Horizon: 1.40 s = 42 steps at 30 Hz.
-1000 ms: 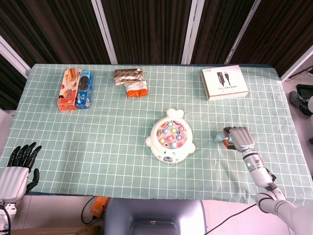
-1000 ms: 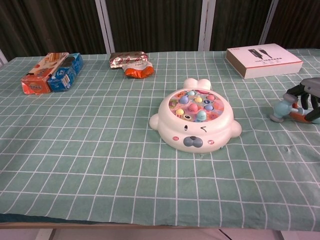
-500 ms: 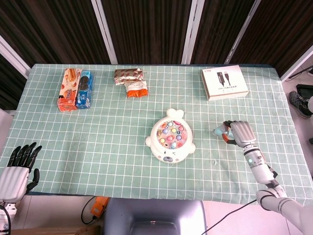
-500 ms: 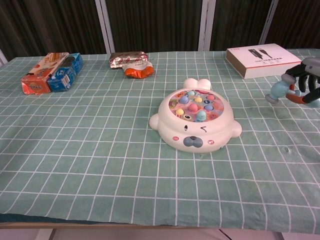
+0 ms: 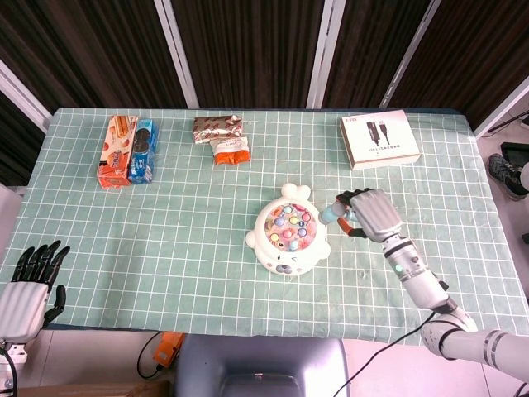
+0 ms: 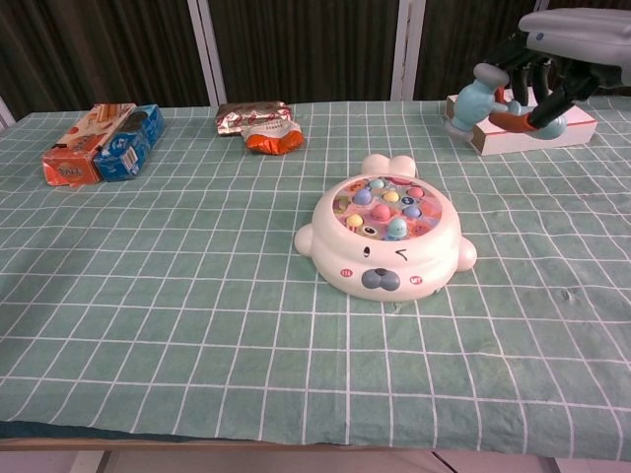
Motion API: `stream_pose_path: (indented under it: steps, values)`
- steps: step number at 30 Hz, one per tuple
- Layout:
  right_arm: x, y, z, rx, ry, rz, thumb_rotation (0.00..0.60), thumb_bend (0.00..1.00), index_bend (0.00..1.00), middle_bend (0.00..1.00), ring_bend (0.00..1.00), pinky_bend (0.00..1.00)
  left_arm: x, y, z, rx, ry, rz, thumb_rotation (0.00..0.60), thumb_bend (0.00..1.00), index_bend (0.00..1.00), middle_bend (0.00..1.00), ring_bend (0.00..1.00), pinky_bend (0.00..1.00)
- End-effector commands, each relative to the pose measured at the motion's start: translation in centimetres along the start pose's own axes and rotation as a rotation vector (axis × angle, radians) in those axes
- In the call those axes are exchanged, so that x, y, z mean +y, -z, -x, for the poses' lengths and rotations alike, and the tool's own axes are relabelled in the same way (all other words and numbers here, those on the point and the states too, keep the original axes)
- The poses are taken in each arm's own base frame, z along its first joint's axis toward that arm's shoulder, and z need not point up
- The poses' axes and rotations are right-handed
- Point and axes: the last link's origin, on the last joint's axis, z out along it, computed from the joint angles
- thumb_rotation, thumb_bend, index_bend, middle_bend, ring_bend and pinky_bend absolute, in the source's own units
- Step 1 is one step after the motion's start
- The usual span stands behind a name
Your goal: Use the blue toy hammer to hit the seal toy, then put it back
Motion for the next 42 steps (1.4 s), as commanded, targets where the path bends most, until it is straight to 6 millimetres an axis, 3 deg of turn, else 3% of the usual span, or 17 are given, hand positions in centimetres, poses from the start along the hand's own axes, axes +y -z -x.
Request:
stream_pose_path:
  steps: [1,5,10,14,21,42]
  values:
    - [-3.9,-1.4,-2.8,-0.021,0.136,-0.048,0.600,0.65,0.90,0.61,0.60,0.66,0.0,0.0,0.0,0.000,0.001,0.000,0.600,0.67,0.03,0.01,0.00,0.02]
    - [-6.3,-2.1,-2.1,-0.063,0.217,-0.061,0.600,0.65,0.90,0.61,0.60,0.66,-0.1,0.0,-0.1,0.000,0.002,0.000,0.600,0.67,0.03,0.01,0.00,0.02]
    - [-7.2,-2.3,-1.6,-0.083,0.263,-0.063,0.600,0.65,0.90,0.61,0.60,0.66,-0.1,0.0,-0.1,0.000,0.002,-0.001,0.600,0.67,0.03,0.01,0.00,0.02]
    - [-8.9,-2.7,0.6,-0.128,0.377,-0.077,0.600,0.65,0.90,0.61,0.60,0.66,-0.1,0.1,-0.2,0.002,0.006,-0.002,0.600,0.67,0.03,0.01,0.00,0.02]
    - [-9.6,-2.5,2.4,-0.157,0.439,-0.078,0.600,0.65,0.90,0.61,0.60,0.66,-0.2,0.2,-0.3,0.006,0.008,0.000,0.600,0.67,0.03,0.01,0.00,0.02]
    - [-10.0,-2.7,3.8,-0.204,0.512,-0.070,0.600,0.65,0.90,0.61,0.60,0.66,-0.2,0.2,-0.4,0.009,0.010,0.000,0.600,0.67,0.03,0.01,0.00,0.02]
